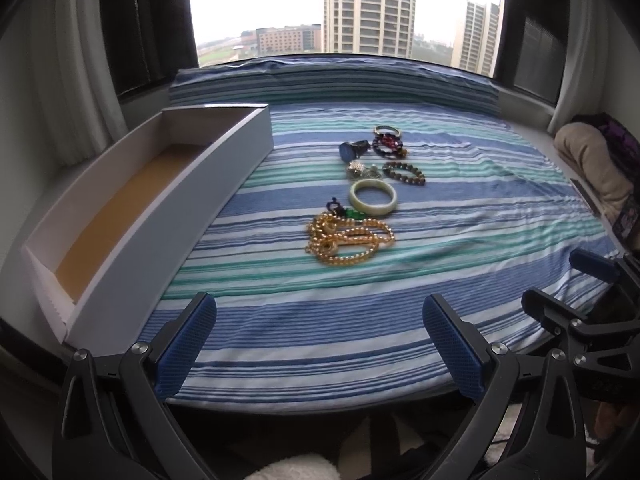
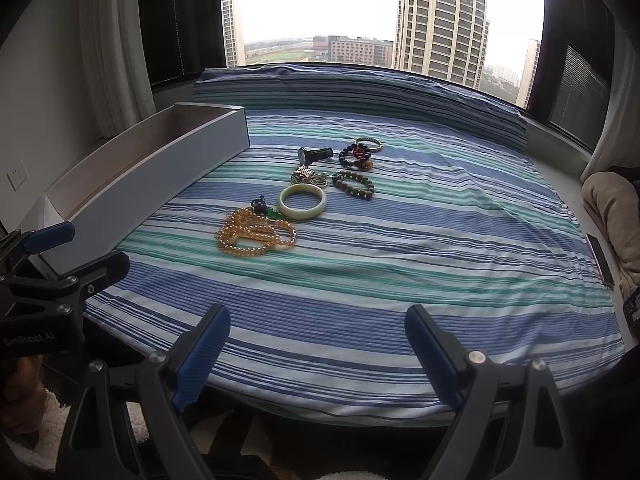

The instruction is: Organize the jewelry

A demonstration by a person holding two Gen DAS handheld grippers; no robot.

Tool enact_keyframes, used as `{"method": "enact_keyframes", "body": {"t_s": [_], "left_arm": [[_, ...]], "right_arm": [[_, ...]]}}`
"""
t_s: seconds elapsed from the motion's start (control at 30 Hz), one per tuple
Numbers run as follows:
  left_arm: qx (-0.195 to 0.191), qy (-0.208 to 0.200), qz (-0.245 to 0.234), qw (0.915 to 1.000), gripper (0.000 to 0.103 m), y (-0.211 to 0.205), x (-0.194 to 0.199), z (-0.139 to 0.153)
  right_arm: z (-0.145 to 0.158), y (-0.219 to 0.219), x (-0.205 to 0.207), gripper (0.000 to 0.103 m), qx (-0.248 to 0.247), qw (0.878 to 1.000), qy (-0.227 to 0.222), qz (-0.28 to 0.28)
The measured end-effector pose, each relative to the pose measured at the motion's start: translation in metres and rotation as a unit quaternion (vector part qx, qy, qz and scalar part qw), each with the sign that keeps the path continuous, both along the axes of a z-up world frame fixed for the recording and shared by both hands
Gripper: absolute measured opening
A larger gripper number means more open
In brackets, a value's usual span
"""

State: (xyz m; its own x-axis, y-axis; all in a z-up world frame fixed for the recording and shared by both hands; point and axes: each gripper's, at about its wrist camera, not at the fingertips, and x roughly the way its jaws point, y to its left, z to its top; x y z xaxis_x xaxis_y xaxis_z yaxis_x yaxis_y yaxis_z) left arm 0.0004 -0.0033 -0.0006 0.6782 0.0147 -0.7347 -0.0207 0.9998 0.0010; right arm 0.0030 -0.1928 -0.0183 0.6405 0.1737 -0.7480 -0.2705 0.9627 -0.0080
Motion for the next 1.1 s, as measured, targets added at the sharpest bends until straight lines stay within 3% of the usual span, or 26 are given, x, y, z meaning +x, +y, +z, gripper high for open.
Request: {"method": "enact_keyframes", "body": {"t_s": [1.1], "left_arm": [[0.002,0.002,0.017,0.9999,0.103,0.0047,-0.0031,0.0009]], "right_arm": [[0.0,-0.0028,0.001,0.091,0.006,1.0,0.001,-0.003]]}}
